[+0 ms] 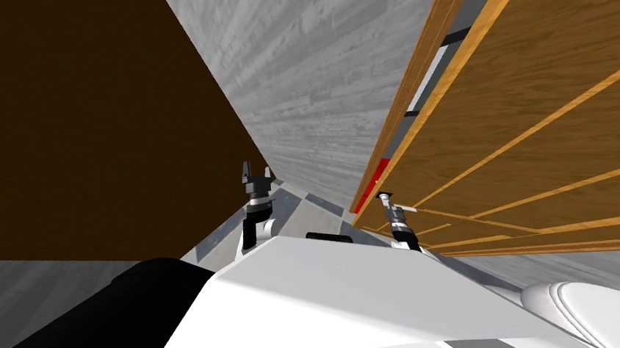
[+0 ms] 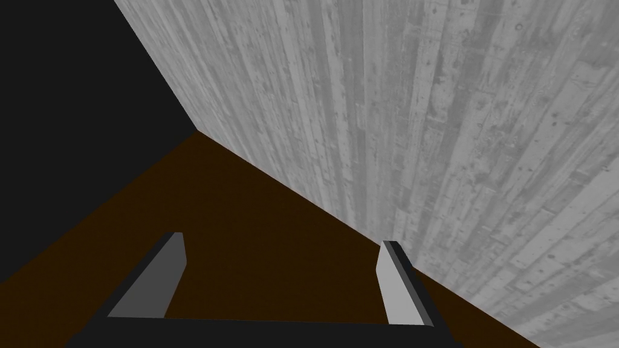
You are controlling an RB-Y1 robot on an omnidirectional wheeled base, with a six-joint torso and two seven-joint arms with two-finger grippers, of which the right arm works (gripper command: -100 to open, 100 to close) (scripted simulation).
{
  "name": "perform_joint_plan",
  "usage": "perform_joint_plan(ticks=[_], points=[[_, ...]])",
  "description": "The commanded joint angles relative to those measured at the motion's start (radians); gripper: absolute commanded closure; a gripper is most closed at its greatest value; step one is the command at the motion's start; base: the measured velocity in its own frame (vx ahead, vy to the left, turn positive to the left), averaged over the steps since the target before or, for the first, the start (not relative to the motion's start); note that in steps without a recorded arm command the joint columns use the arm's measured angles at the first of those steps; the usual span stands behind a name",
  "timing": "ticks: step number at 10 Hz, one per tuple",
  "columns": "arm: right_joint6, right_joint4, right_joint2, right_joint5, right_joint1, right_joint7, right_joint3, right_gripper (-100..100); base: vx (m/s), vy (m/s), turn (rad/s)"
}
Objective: Pull the door open
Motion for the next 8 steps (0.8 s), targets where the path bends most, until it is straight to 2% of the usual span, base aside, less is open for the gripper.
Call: perform_joint_plan(ticks=[1, 6, 7, 8], points=[[-0.016, -0.002, -0.011, 0.009, 0.010, -0.020, 0.016, 100, -0.230, -0.055, 0.120], [-0.061, -0.016, -0.051, 0.038, 0.048, -0.082, 0.069, 100, -0.242, -0.065, 0.111], [-0.058, -0.010, -0.041, 0.038, 0.039, -0.075, 0.068, 100, -0.104, 0.002, 0.021], [-0.084, -0.007, -0.056, 0.046, 0.059, -0.096, 0.084, 100, -0.150, -0.054, 0.130]])
